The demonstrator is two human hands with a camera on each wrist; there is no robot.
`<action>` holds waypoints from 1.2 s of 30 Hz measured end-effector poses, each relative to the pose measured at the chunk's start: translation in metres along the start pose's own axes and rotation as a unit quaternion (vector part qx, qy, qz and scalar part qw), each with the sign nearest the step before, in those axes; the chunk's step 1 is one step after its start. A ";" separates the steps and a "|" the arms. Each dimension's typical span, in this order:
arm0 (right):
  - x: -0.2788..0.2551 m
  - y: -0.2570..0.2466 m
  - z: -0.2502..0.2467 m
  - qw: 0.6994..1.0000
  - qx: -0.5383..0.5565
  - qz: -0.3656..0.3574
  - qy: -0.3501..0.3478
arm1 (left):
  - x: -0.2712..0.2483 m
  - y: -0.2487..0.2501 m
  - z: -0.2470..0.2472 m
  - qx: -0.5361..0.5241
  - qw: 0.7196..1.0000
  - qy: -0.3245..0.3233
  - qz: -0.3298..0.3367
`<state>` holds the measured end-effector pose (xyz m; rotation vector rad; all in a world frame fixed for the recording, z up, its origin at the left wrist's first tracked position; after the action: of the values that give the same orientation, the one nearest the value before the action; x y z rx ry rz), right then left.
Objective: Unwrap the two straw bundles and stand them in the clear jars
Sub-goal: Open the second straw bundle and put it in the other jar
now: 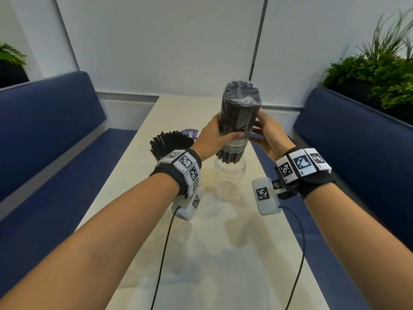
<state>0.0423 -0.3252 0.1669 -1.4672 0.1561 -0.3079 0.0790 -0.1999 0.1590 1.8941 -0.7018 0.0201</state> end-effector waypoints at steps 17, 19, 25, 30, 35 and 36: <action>0.000 0.029 0.010 0.996 -0.047 0.065 -0.037 | 0.007 -0.031 0.028 -0.034 0.996 -0.071 -0.050; 0.007 0.034 0.006 0.996 -0.052 0.077 -0.004 | 0.009 -0.030 0.027 -0.031 0.995 -0.068 -0.058; 0.020 0.044 -0.007 0.993 -0.084 0.067 0.050 | 0.018 -0.013 0.009 0.155 0.988 0.020 0.003; 0.014 0.029 -0.001 0.995 -0.088 -0.024 0.032 | 0.026 -0.001 -0.003 0.360 0.928 0.076 0.054; 0.005 0.031 0.013 0.973 -0.214 -0.049 -0.065 | 0.027 -0.008 0.001 0.341 0.938 0.055 -0.012; 0.003 0.032 0.014 0.972 -0.217 -0.043 -0.079 | 0.027 -0.008 0.000 0.323 0.944 0.060 -0.024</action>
<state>0.0531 -0.3103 0.1366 -1.9298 0.0314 -0.2341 0.1057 -0.2101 0.1611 2.5097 -0.6063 0.3743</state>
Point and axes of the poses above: each hand's wrist, its own x-axis towards the middle knuckle, its own z-axis out of the palm, y = z × x, the point moved 7 cm from there along x, towards the middle knuckle, and after that the axes turned 9 degrees about x, right-handed, at the moved point
